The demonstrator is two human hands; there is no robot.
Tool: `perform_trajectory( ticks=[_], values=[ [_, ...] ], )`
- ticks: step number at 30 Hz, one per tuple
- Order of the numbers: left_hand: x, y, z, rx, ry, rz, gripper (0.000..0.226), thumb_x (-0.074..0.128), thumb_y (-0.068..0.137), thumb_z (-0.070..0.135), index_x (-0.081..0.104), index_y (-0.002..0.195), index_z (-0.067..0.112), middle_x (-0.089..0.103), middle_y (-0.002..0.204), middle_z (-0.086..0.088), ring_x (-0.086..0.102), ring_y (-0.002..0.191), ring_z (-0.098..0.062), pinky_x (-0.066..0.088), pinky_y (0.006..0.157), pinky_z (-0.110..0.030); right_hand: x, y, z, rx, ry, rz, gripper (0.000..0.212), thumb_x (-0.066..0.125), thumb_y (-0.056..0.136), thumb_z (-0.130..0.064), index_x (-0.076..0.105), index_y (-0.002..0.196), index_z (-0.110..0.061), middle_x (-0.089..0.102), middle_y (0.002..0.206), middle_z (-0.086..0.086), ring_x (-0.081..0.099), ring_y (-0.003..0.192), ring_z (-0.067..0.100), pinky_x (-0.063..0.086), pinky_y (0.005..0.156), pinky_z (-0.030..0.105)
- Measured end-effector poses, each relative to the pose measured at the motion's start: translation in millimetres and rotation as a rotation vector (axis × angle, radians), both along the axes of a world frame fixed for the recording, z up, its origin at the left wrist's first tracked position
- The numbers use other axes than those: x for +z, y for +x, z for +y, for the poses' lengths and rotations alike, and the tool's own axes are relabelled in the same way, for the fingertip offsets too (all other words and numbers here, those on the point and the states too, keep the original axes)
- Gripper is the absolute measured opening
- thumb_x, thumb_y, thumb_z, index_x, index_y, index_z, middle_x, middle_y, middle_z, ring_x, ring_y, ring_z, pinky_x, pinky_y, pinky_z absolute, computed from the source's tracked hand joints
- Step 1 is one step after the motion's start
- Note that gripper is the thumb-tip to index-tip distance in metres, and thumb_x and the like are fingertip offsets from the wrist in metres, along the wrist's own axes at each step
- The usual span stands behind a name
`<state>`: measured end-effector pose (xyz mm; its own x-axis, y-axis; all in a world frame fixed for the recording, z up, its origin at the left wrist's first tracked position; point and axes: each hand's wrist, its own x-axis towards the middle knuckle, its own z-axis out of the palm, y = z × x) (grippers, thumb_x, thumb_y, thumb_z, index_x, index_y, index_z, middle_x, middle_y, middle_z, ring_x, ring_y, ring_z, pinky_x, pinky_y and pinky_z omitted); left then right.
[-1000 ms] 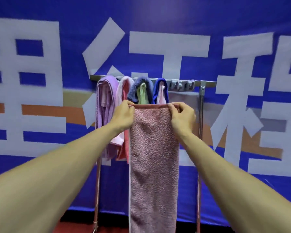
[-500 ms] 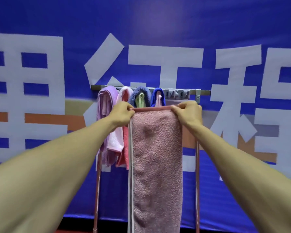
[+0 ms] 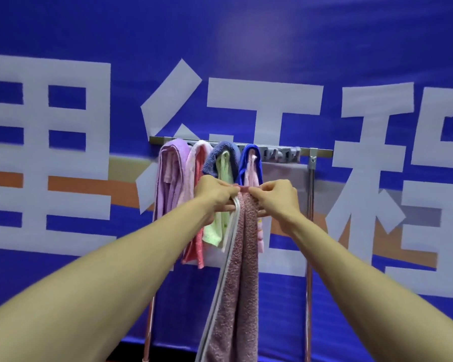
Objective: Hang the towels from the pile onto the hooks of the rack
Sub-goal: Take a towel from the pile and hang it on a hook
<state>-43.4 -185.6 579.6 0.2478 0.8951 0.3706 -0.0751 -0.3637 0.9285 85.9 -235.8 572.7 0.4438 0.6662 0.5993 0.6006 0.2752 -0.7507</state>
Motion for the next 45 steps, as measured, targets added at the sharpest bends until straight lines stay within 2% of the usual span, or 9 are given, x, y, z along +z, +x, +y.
perform_trajectory(
  ticks=[4,9,12,16,23,29,37,40,45],
  values=[
    [-2.1,4.2,-0.8,0.026,0.118,0.079,0.013,0.071,0.085,0.012,0.071,0.084,-0.001,0.062,0.068,-0.005,0.059,0.056,-0.013,0.056,0.055,-0.022,-2.0,1.5,2.5,-0.027,0.016,-0.052,0.028,0.072,0.081,-0.030,0.074,0.068,-0.005,0.072,0.067,0.014,0.071,0.066,0.026,0.061,0.060,0.043],
    [-1.3,8.5,-4.4,-0.044,0.176,0.117,0.032,0.055,0.096,0.017,0.068,0.074,-0.002,0.065,0.083,-0.017,0.067,0.067,-0.022,0.060,0.073,-0.033,-4.6,-0.2,-5.4,0.002,0.007,-0.191,0.036,0.061,0.086,-0.037,0.075,0.072,-0.008,0.070,0.065,0.017,0.069,0.064,0.029,0.060,0.060,0.042],
    [2.9,2.6,-8.2,-0.186,0.113,0.089,0.023,0.054,0.095,0.007,0.069,0.082,-0.005,0.066,0.083,-0.014,0.066,0.071,-0.016,0.059,0.070,-0.020,-0.7,-1.8,-13.3,0.110,0.013,-0.092,0.041,0.058,0.093,-0.038,0.076,0.080,-0.004,0.072,0.077,0.022,0.072,0.068,0.027,0.059,0.054,0.028],
    [5.2,-4.5,-9.4,-0.207,0.142,0.040,0.019,0.059,0.088,-0.007,0.066,0.105,-0.013,0.069,0.092,-0.018,0.064,0.073,-0.016,0.058,0.069,-0.018,10.1,-3.8,-19.4,0.128,-0.005,-0.189,0.037,0.067,0.083,-0.049,0.078,0.079,-0.014,0.073,0.077,0.013,0.072,0.075,0.023,0.061,0.063,0.032],
    [3.7,-15.3,-18.1,-0.295,0.216,0.183,0.030,0.050,0.090,-0.014,0.062,0.117,-0.007,0.067,0.105,-0.012,0.064,0.089,-0.019,0.055,0.082,-0.019,11.9,6.2,-22.9,0.187,-0.043,-0.234,0.020,0.064,0.090,-0.025,0.076,0.092,-0.008,0.075,0.082,0.009,0.073,0.080,0.024,0.061,0.070,0.033],
    [0.7,-10.8,-10.8,-0.148,0.268,0.173,0.026,0.069,0.081,-0.004,0.069,0.107,-0.002,0.072,0.101,-0.014,0.070,0.089,-0.018,0.057,0.085,-0.028,6.4,6.3,-24.9,0.283,-0.081,-0.216,0.036,0.071,0.083,-0.040,0.075,0.090,-0.004,0.074,0.086,0.014,0.072,0.084,0.024,0.060,0.067,0.029],
    [-5.5,-14.3,-5.2,0.127,0.410,0.051,0.035,0.083,0.071,0.013,0.069,0.103,0.009,0.062,0.083,-0.002,0.057,0.075,-0.010,0.048,0.066,-0.012,16.3,10.6,-22.2,0.240,0.009,-0.187,0.011,0.062,0.091,-0.009,0.069,0.100,-0.006,0.073,0.094,0.012,0.070,0.089,0.028,0.059,0.075,0.047],
    [-14.6,-18.2,4.7,0.038,0.239,0.130,0.057,0.083,0.072,0.020,0.052,0.119,0.014,0.058,0.100,-0.001,0.057,0.091,-0.013,0.047,0.082,-0.026,10.4,11.3,-12.9,0.115,-0.050,-0.296,0.008,0.058,0.093,-0.010,0.065,0.097,-0.011,0.069,0.096,0.010,0.066,0.090,0.027,0.057,0.078,0.051],
    [-26.9,-18.2,1.4,-0.291,-0.030,0.159,0.031,0.072,0.083,0.025,0.064,0.110,0.012,0.072,0.099,-0.001,0.066,0.087,-0.013,0.047,0.071,-0.027,4.8,5.3,-3.3,0.131,0.080,-0.133,0.014,0.058,0.093,-0.010,0.065,0.104,-0.014,0.070,0.103,0.003,0.066,0.097,0.017,0.054,0.090,0.042]
  ],
)
